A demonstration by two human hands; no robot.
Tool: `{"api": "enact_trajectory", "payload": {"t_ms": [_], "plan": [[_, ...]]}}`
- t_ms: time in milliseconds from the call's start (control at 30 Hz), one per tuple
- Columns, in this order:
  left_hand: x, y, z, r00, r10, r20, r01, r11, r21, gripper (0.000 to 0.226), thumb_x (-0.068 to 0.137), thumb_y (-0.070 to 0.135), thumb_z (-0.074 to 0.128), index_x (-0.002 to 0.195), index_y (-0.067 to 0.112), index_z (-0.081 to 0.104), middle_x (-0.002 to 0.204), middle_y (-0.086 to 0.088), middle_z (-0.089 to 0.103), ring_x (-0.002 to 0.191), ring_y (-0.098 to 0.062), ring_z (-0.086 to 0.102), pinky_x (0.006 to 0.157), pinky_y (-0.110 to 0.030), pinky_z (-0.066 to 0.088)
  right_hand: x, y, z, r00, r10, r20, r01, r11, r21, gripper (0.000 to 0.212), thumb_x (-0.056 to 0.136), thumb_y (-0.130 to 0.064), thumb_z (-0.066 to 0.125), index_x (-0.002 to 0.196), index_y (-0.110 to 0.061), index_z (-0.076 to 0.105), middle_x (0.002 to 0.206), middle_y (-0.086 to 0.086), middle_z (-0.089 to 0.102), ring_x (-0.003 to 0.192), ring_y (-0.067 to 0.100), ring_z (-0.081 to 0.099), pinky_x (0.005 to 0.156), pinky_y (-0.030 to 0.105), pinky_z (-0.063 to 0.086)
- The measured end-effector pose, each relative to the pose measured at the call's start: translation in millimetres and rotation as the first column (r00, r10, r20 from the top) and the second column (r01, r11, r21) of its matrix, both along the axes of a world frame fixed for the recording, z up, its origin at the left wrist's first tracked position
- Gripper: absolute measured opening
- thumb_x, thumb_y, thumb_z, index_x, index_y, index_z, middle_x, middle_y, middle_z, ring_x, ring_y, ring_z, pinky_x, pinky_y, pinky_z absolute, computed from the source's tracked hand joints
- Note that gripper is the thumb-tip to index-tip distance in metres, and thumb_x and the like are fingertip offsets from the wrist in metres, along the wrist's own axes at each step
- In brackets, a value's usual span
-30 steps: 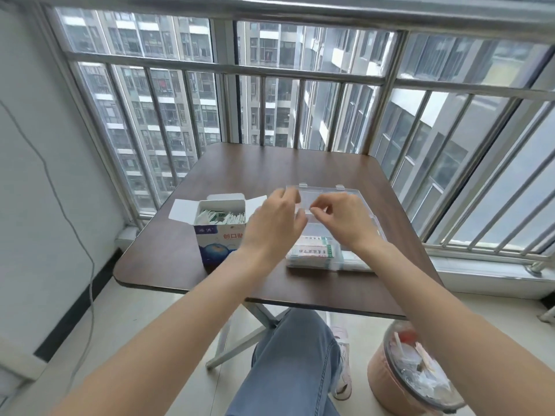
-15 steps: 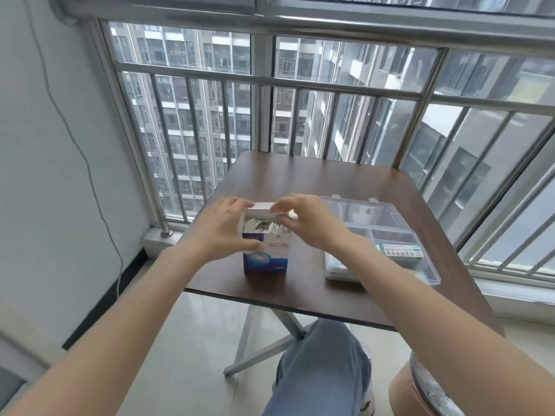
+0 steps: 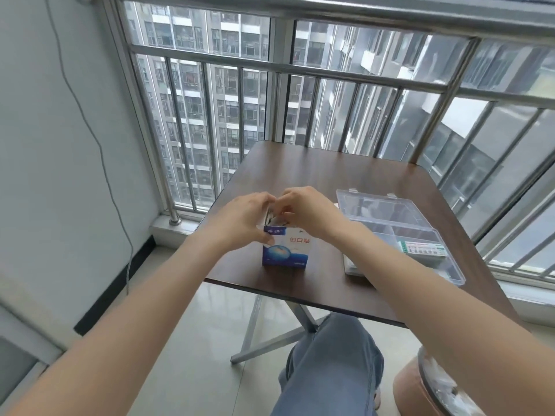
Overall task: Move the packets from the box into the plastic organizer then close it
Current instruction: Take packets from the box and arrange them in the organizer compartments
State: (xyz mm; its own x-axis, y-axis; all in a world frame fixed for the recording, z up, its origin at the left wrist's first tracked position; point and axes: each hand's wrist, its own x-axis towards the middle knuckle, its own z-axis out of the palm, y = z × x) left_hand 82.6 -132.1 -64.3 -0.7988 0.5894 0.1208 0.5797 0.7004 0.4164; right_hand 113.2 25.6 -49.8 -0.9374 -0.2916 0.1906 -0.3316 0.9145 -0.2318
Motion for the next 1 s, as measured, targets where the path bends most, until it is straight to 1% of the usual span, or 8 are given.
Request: {"api": "enact_trajectory", "payload": {"t_ms": [167, 367, 533, 633, 700, 800, 900, 1000], "plan": [[1, 2, 4, 1.000, 0.026, 0.015, -0.026, 0.999, -0.048, 0.072, 0.067, 0.026, 0.083, 0.129, 0.020, 0.047, 0.128, 0.001, 0.055, 0.117, -0.020, 0.050, 0.095, -0.037, 0.043, 2, 6, 4, 0.999, -0.033, 0.018, 0.029, 0.983, 0.182, 0.011, 0.089, -0.020, 0.062, 0.095, -0.017, 0.070, 0.100, 0.002, 0.060, 0.089, 0.020, 0.058, 0.070, 0.033, 0.049], [4, 8, 9, 0.999, 0.041, 0.003, -0.040, 0.990, -0.133, 0.077, 0.067, 0.023, 0.083, 0.133, 0.018, 0.043, 0.132, 0.000, 0.053, 0.120, -0.022, 0.048, 0.095, -0.035, 0.041, 4, 7, 1, 0.996, -0.088, 0.024, 0.081, 0.973, 0.214, 0.016, 0.092, -0.028, 0.056, 0.101, -0.016, 0.061, 0.098, 0.007, 0.061, 0.084, 0.024, 0.060, 0.071, 0.036, 0.052], [5, 10, 11, 0.998, 0.055, -0.019, -0.057, 0.984, -0.167, 0.076, 0.069, 0.022, 0.082, 0.133, 0.019, 0.042, 0.133, -0.001, 0.053, 0.121, -0.023, 0.048, 0.095, -0.038, 0.043, 4, 13, 4, 0.994, -0.095, -0.048, 0.095, 0.995, 0.012, 0.014, 0.091, -0.021, 0.058, 0.103, -0.018, 0.065, 0.100, 0.005, 0.063, 0.089, 0.017, 0.054, 0.070, 0.031, 0.044], [4, 11, 8, 0.998, 0.061, -0.011, -0.062, 0.982, -0.178, 0.076, 0.068, 0.021, 0.083, 0.132, 0.019, 0.042, 0.130, -0.001, 0.055, 0.118, -0.023, 0.049, 0.094, -0.039, 0.044, 5, 16, 8, 0.993, -0.101, -0.062, 0.097, 0.993, -0.061, 0.017, 0.091, -0.014, 0.058, 0.105, -0.013, 0.068, 0.103, 0.005, 0.065, 0.092, 0.016, 0.055, 0.079, 0.037, 0.050], [4, 11, 8, 0.998, 0.065, -0.012, -0.067, 0.982, -0.179, 0.077, 0.068, 0.023, 0.083, 0.133, 0.019, 0.041, 0.131, 0.000, 0.053, 0.120, -0.022, 0.048, 0.093, -0.037, 0.044, 5, 19, 11, 0.991, -0.127, -0.052, 0.118, 0.981, -0.154, 0.016, 0.092, -0.012, 0.058, 0.104, -0.009, 0.068, 0.104, 0.008, 0.064, 0.092, 0.019, 0.058, 0.082, 0.035, 0.051], [4, 12, 9, 0.998, 0.064, -0.011, -0.065, 0.981, -0.181, 0.079, 0.068, 0.024, 0.082, 0.135, 0.019, 0.040, 0.133, 0.000, 0.051, 0.120, -0.021, 0.048, 0.094, -0.037, 0.043, 5, 22, 13, 0.989, -0.146, -0.027, 0.139, 0.975, -0.171, 0.015, 0.094, -0.010, 0.054, 0.102, -0.006, 0.065, 0.107, 0.011, 0.060, 0.092, 0.021, 0.057, 0.076, 0.028, 0.048], [4, 15, 9, 0.998, 0.069, -0.013, -0.070, 0.980, -0.185, 0.079, 0.070, 0.024, 0.080, 0.137, 0.018, 0.037, 0.135, -0.001, 0.048, 0.122, -0.021, 0.046, 0.096, -0.037, 0.043, 8, 23, 13, 0.987, -0.157, 0.031, 0.160, 0.965, -0.208, 0.013, 0.097, -0.011, 0.048, 0.102, -0.006, 0.058, 0.112, 0.012, 0.059, 0.094, 0.024, 0.060, 0.067, 0.028, 0.053], [6, 18, 10, 0.998, 0.056, -0.033, -0.062, 0.979, -0.192, 0.086, 0.071, 0.034, 0.078, 0.141, 0.016, 0.032, 0.141, -0.001, 0.041, 0.127, -0.020, 0.040, 0.099, -0.036, 0.040, 11, 23, 12, 0.983, -0.161, 0.083, 0.177, 0.955, -0.240, 0.013, 0.098, -0.014, 0.045, 0.106, -0.008, 0.053, 0.112, 0.011, 0.062, 0.088, 0.022, 0.061, 0.059, 0.025, 0.054]]}}
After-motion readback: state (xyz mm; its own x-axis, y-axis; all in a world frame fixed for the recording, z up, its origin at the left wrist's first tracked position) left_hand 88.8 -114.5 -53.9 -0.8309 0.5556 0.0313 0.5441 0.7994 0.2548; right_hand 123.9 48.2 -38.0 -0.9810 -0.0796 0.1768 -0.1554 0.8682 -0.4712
